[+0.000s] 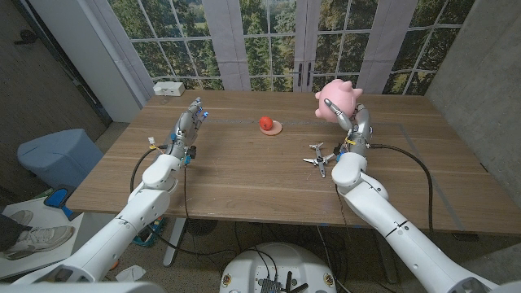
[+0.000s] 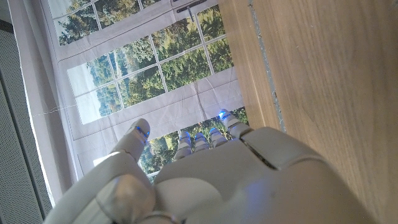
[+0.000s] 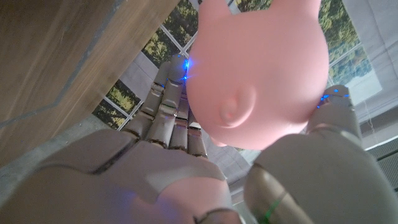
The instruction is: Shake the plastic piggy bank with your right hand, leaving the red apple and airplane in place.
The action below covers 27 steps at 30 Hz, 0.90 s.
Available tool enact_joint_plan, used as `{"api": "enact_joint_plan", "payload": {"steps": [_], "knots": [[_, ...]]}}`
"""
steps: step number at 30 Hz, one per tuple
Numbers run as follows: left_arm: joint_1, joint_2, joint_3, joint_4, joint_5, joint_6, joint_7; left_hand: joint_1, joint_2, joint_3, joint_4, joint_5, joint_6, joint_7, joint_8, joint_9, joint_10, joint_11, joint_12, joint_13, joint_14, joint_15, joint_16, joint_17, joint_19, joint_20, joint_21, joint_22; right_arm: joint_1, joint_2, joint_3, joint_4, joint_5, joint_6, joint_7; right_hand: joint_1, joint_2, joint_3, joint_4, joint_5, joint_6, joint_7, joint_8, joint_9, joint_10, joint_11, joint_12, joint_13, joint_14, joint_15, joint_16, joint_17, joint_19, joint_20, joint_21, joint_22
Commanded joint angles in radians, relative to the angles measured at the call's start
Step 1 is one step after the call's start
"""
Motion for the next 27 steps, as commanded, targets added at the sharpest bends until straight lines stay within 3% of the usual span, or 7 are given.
{"api": "enact_joint_plan", "payload": {"steps": [1,6,13,27], "knots": [[0.002,0.001,0.001,-0.006,0.001,0.004,0.0,0.013,0.051,0.003,-0.002,0.001,-0.001,0.003,0.004,0.005,0.0,0.005,0.004,0.005,0.002,-0.027,0.001,0.005,0.012,-0.033,0.0,0.005,0.079,-0.226,-0.041,-0.175,0.108,-0.282,0.332,0.408,0.399,0.078,0.015,0.009,0.438,-0.292,0.004,0.053,0.34,-0.34,0.005,0.176,0.05,-0.189,-0.005,0.002,-0.001,-0.047,0.006,0.003],[0.006,0.004,0.001,-0.013,0.003,0.006,0.003,0.014,0.05,0.003,-0.002,0.001,0.0,0.003,0.004,0.005,0.001,0.005,0.004,0.005,0.003,-0.027,0.001,0.005,0.012,-0.032,0.0,0.005,0.117,-0.261,-0.062,-0.188,0.144,-0.357,0.396,0.41,0.401,0.08,0.014,0.009,0.436,-0.288,0.003,0.055,0.341,-0.337,0.002,0.172,0.05,-0.19,-0.008,0.002,0.001,-0.048,0.009,0.002],[0.01,0.007,-0.001,-0.025,0.006,0.009,0.01,0.014,0.051,0.003,-0.002,0.001,0.0,0.003,0.004,0.005,0.0,0.003,0.004,0.005,0.002,-0.027,0.001,0.005,0.012,-0.032,0.0,0.005,0.147,-0.281,-0.084,-0.191,0.171,-0.408,0.413,0.409,0.4,0.081,0.014,0.009,0.435,-0.288,0.001,0.055,0.339,-0.335,0.001,0.176,0.048,-0.188,-0.011,0.002,-0.001,-0.047,0.012,0.002],[0.014,0.006,0.001,-0.03,0.007,0.007,0.011,0.014,0.051,0.003,-0.002,0.001,0.0,0.004,0.005,0.005,0.0,0.004,0.004,0.005,0.002,-0.026,0.001,0.005,0.012,-0.033,0.0,0.005,0.109,-0.278,-0.076,-0.194,0.164,-0.338,0.318,0.411,0.4,0.081,0.013,0.009,0.435,-0.287,0.0,0.058,0.34,-0.336,0.0,0.178,0.051,-0.189,-0.012,0.003,0.0,-0.049,0.018,0.002]]}}
